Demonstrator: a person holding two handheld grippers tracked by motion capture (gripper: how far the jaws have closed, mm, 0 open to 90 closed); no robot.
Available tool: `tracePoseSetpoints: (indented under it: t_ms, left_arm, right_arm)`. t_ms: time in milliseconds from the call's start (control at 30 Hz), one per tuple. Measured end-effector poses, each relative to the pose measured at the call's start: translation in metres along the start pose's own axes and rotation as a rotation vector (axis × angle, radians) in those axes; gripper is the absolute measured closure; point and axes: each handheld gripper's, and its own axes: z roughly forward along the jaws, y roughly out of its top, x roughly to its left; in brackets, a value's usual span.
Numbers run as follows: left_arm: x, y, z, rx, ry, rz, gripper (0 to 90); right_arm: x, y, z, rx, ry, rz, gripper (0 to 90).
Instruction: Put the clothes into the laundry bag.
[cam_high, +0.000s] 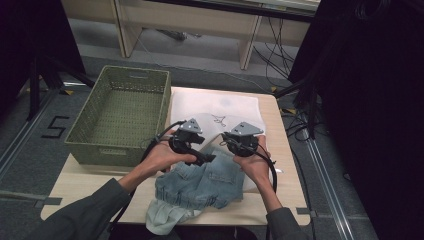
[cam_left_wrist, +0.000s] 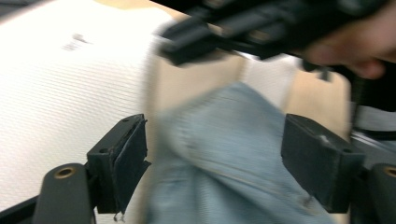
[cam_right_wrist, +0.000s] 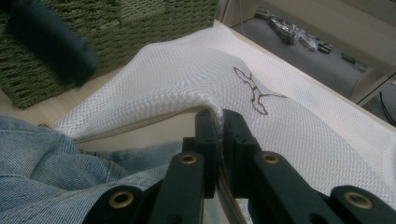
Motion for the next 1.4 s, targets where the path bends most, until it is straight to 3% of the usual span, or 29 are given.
tracePoseSetpoints:
  t_ms: [33, 100, 167, 233, 267, 300, 367, 433, 567, 667, 733, 767, 867, 900, 967, 1000, 1033, 1067, 1100, 1133, 1167, 1200, 1233, 1267, 1300, 1333, 1400]
  left_arm:
    - [0.000, 0.000, 0.000, 0.000, 0.000, 0.000, 25.3]
    - [0.013, -0.003, 0.008, 0.026, 0.049, -0.018, 28.1]
    - [0.018, -0.006, 0.016, 0.067, 0.082, 0.034, 32.2]
    - [0.021, -0.008, 0.024, 0.079, 0.110, 0.057, 35.3]
    - [0.021, -0.008, 0.024, 0.079, 0.110, 0.057, 38.3]
    - [0.022, -0.009, 0.031, 0.068, 0.125, 0.062, 42.2]
    - [0.022, -0.010, 0.038, 0.060, 0.112, 0.075, 52.1]
    - [0.020, -0.011, 0.043, 0.059, 0.119, 0.094, 62.1]
    - [0.022, -0.011, 0.042, 0.048, 0.148, 0.106, 80.1]
    - [0.025, -0.011, 0.039, 0.047, 0.141, 0.095, 83.3]
    - [0.026, -0.011, 0.037, 0.046, 0.140, 0.076, 84.2]
    - [0.027, -0.011, 0.035, 0.045, 0.138, 0.083, 84.2]
    - [0.028, -0.011, 0.034, 0.049, 0.134, 0.088, 84.4]
    - [0.027, -0.011, 0.034, 0.050, 0.132, 0.086, 84.4]
    - [0.027, -0.010, 0.032, 0.053, 0.120, 0.084, 84.5]
    - [0.027, -0.010, 0.032, 0.053, 0.120, 0.084, 84.4]
    - [0.028, -0.009, 0.031, 0.056, 0.113, 0.083, 84.3]
    - [0.028, -0.009, 0.031, 0.053, 0.110, 0.071, 84.3]
    - [0.030, -0.009, 0.030, 0.051, 0.102, 0.063, 84.3]
    - [0.030, -0.009, 0.030, 0.051, 0.102, 0.063, 84.3]
    - [0.031, -0.010, 0.029, 0.042, 0.099, 0.049, 84.3]
    - [0.031, -0.009, 0.029, 0.039, 0.097, 0.051, 84.3]
    - [0.032, -0.009, 0.027, 0.049, 0.096, 0.048, 84.3]
    - [0.032, -0.009, 0.027, 0.049, 0.096, 0.048, 84.2]
    - [0.033, -0.008, 0.026, 0.050, 0.091, 0.051, 84.3]
    - [0.033, -0.008, 0.026, 0.050, 0.091, 0.051, 84.2]
    - [0.033, -0.008, 0.026, 0.052, 0.088, 0.055, 84.3]
  right_arm:
    - [0.000, 0.000, 0.000, 0.000, 0.000, 0.000, 86.1]
    - [0.001, 0.001, -0.001, 0.002, -0.001, 0.005, 86.2]
    - [0.001, 0.001, 0.000, -0.001, 0.002, 0.001, 86.2]
    - [0.001, 0.001, -0.001, 0.003, 0.001, 0.012, 86.2]
    - [0.001, 0.001, 0.000, 0.000, 0.002, -0.006, 86.2]
    - [0.001, 0.001, 0.000, -0.018, -0.014, -0.015, 86.2]
    - [0.001, 0.001, -0.001, -0.001, 0.001, -0.009, 86.2]
    - [0.002, 0.001, -0.001, -0.001, -0.014, -0.002, 86.1]
    - [0.003, 0.000, 0.000, -0.001, -0.014, -0.018, 85.8]
    - [0.004, -0.001, 0.001, -0.011, -0.017, -0.017, 85.1]
    - [0.006, 0.000, 0.002, 0.005, 0.007, 0.001, 83.2]
    - [0.005, 0.000, 0.002, 0.001, 0.004, -0.007, 80.6]
    - [0.006, 0.002, -0.001, -0.011, 0.039, 0.035, 68.1]
    - [0.006, 0.002, -0.001, -0.011, 0.039, 0.035, 68.1]
    - [0.011, 0.008, -0.008, -0.022, 0.085, 0.052, 54.0]
    - [0.011, 0.008, -0.008, -0.022, 0.085, 0.052, 54.0]
    - [0.019, 0.011, -0.017, -0.030, 0.119, 0.049, 48.9]
    - [0.022, 0.011, -0.020, -0.025, 0.155, 0.047, 47.0]
    - [0.029, 0.010, -0.024, -0.010, 0.221, 0.055, 44.2]
    - [0.029, 0.010, -0.024, -0.010, 0.221, 0.055, 44.2]
    - [0.032, 0.010, -0.025, 0.004, 0.252, 0.030, 42.9]
    - [0.045, 0.006, -0.029, 0.018, 0.316, 0.000, 40.4]
    - [0.050, 0.004, -0.029, 0.028, 0.341, -0.001, 39.6]
    - [0.050, 0.004, -0.029, 0.028, 0.341, -0.001, 39.6]
    - [0.062, 0.003, -0.026, 0.040, 0.371, -0.018, 37.8]
    - [0.062, 0.003, -0.026, 0.040, 0.371, -0.018, 37.8]
    - [0.076, 0.004, -0.018, 0.057, 0.404, -0.040, 35.3]
